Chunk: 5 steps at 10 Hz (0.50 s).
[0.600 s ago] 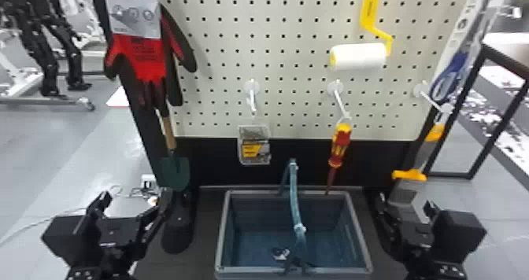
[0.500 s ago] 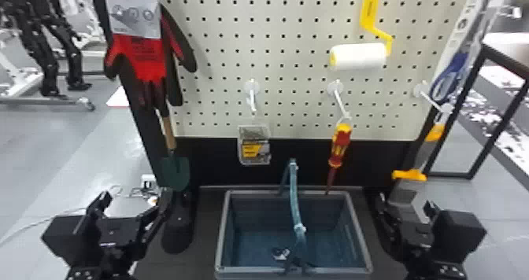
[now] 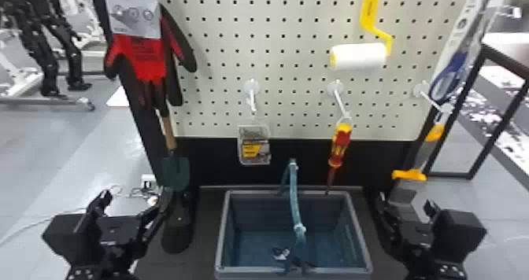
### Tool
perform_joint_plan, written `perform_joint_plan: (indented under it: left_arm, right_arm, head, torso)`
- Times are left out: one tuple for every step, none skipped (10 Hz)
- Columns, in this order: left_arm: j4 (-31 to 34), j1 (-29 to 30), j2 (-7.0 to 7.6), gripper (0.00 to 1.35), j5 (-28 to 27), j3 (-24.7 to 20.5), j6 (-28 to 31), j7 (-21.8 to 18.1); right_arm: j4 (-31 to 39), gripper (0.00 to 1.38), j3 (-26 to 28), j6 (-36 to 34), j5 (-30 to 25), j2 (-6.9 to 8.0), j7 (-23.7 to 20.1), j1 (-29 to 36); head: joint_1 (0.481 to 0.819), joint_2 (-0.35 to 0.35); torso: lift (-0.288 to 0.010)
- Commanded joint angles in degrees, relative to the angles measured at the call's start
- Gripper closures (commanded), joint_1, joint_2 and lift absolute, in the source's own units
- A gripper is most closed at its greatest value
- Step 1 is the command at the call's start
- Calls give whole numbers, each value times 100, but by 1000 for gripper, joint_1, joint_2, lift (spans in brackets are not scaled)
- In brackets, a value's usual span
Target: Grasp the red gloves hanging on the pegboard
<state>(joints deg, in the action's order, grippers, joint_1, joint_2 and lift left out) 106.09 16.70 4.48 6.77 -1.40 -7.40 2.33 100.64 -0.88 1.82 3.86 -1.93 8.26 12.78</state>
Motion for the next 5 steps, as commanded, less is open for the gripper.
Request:
perform_joint_plan:
  left_arm:
    - [52, -35, 0, 183, 70, 17, -33, -49]
    - [237, -44, 0, 183, 53, -1, 125, -49]
    - [457, -44, 0, 183, 97, -18, 292, -49]
    - [764, -62, -9, 183, 185, -45, 591, -49]
    - [1283, -88, -35, 183, 158, -97, 1189, -13]
  right_arm:
    - [0, 321, 0, 12, 0, 0, 0, 5]
    - [0, 321, 0, 20, 0, 0, 0, 5]
    - [-9, 321, 0, 20, 0, 0, 0, 5]
    - [-9, 321, 0, 20, 9, 0, 0, 5]
    - [-9, 323, 0, 20, 0, 0, 0, 14]
  head:
    - [549, 0]
    - [549, 0]
    - [549, 0]
    - [549, 0]
    - [549, 0]
  torso:
    - [-100]
    - [-100]
    - [-100]
    - [-100]
    - [-100]
